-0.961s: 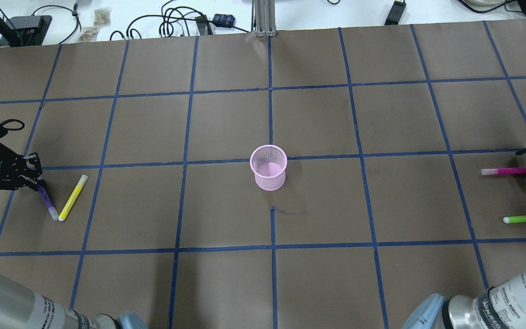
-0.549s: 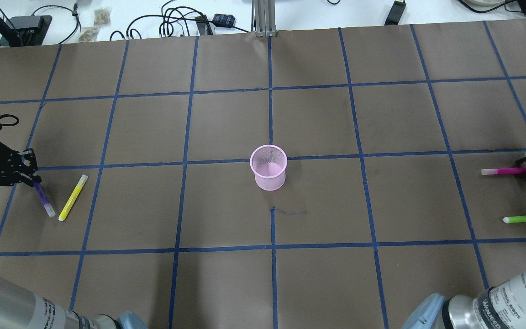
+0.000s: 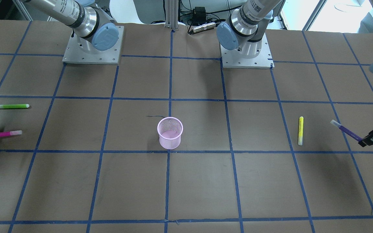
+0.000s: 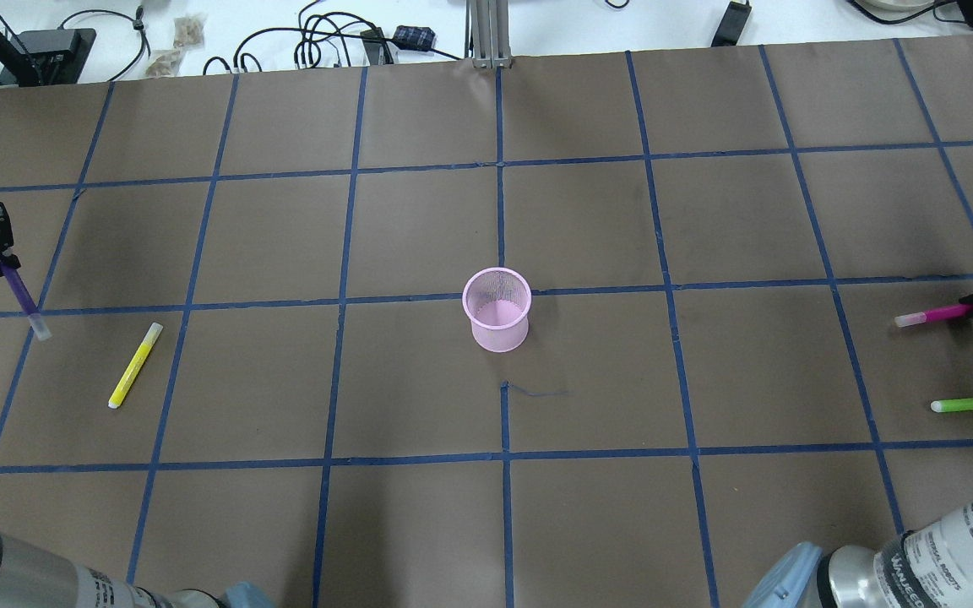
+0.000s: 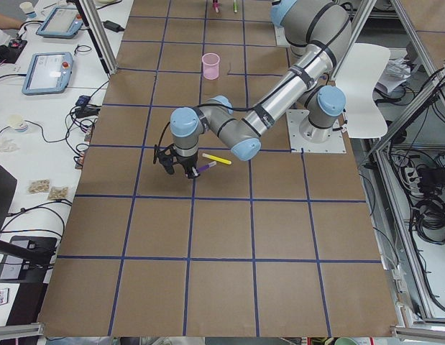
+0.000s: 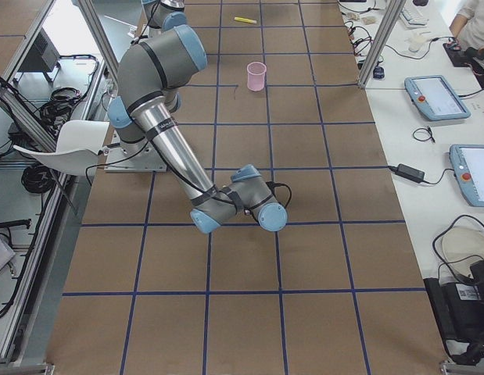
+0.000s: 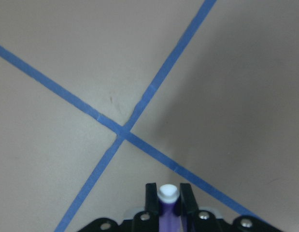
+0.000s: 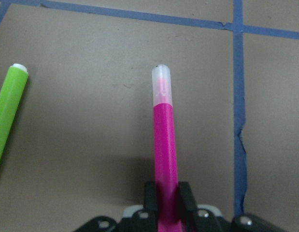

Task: Insert purple and pink pens into pink cup

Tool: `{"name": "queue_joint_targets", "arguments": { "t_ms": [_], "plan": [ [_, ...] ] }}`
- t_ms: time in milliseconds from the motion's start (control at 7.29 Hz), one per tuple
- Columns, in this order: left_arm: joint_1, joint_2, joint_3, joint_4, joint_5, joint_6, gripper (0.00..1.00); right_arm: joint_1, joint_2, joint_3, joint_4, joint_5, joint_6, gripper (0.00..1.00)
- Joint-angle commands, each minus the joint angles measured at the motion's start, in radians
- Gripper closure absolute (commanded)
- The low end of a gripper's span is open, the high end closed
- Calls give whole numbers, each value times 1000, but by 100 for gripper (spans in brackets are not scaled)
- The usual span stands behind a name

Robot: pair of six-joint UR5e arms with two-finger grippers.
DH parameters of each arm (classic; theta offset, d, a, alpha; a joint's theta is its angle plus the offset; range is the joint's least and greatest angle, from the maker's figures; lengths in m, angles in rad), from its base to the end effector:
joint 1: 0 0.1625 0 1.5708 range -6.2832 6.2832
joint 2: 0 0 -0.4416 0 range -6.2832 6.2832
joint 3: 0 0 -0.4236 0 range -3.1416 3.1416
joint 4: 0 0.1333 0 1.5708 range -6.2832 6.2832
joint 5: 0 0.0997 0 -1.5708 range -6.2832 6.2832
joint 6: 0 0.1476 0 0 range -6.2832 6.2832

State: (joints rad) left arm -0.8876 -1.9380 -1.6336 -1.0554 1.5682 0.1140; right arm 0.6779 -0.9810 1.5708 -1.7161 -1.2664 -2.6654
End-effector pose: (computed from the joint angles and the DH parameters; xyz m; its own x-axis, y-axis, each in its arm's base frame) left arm 0.3101 -0.5928 0.2595 -0.8422 -0.5391 -0.0071 -0.5367 0.8395 -0.0850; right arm -0.3771 -0.5316 0.1239 0.1202 -0.9918 0.0434 -0.8532 -0.1255 -0.5062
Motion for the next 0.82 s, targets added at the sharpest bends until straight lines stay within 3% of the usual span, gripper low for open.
{"name": "queue_joint_targets", "arguments": {
  "t_ms": [0,686],
  "plan": [
    [-39,60,14,-11,1,3,100,47,-115,5,16,25,160,100],
    [-117,79,12,3,19,3,100,486,-459,8,111,-7,842,100]
  ]
}}
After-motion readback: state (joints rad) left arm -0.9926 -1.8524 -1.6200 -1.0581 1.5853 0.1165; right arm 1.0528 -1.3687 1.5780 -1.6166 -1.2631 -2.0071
